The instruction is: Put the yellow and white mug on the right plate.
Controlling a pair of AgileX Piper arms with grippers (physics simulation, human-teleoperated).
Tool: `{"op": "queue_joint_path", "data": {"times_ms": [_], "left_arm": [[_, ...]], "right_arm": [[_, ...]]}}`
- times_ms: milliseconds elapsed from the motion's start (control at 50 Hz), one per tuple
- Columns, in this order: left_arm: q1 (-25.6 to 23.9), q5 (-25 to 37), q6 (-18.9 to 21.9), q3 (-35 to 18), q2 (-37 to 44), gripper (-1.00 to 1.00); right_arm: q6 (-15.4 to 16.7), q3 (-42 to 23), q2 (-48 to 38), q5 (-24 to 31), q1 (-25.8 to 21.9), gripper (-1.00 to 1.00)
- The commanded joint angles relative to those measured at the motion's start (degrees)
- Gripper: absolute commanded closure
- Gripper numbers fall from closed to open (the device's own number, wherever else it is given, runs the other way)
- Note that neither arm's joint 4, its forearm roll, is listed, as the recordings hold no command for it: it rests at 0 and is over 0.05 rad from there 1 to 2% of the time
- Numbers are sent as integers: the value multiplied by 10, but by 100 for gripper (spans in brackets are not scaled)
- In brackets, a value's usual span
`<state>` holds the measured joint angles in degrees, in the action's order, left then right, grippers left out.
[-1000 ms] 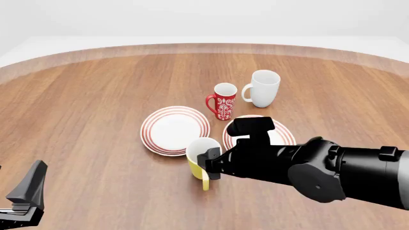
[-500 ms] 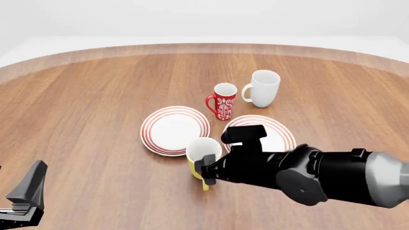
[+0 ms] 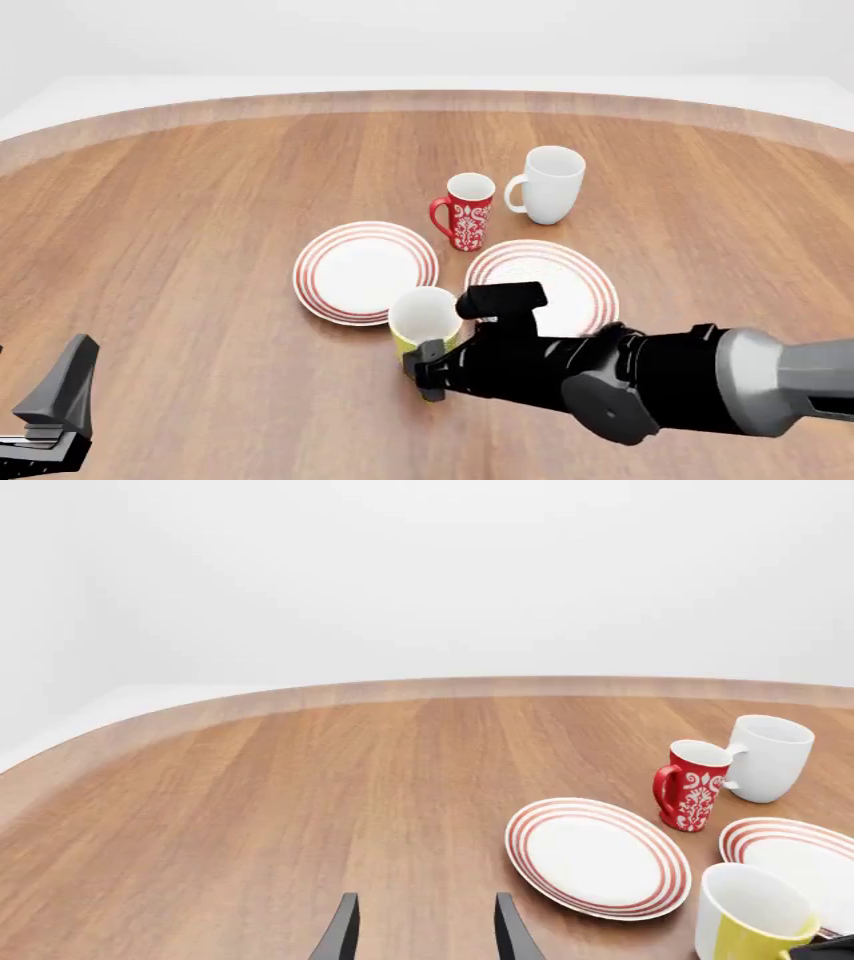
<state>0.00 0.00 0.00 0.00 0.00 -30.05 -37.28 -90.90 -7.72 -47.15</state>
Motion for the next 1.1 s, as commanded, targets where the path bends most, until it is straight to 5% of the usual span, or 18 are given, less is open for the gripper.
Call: {"op": "queue_joint_path", "data": {"times_ms": [20,620,640,1100], "left_arm": [[0,0,0,0,0,-100],[0,0,0,0,0,-100],[0,0,0,0,0,-100],[0,0,0,0,0,-100]], "right_arm": [[-13,13,-22,-32,-4,-100],[-23,10,-60,-71,-12,-100],[-22,10,-59,-70,-12,100],[-6,19,-15,-50,1,100]]}}
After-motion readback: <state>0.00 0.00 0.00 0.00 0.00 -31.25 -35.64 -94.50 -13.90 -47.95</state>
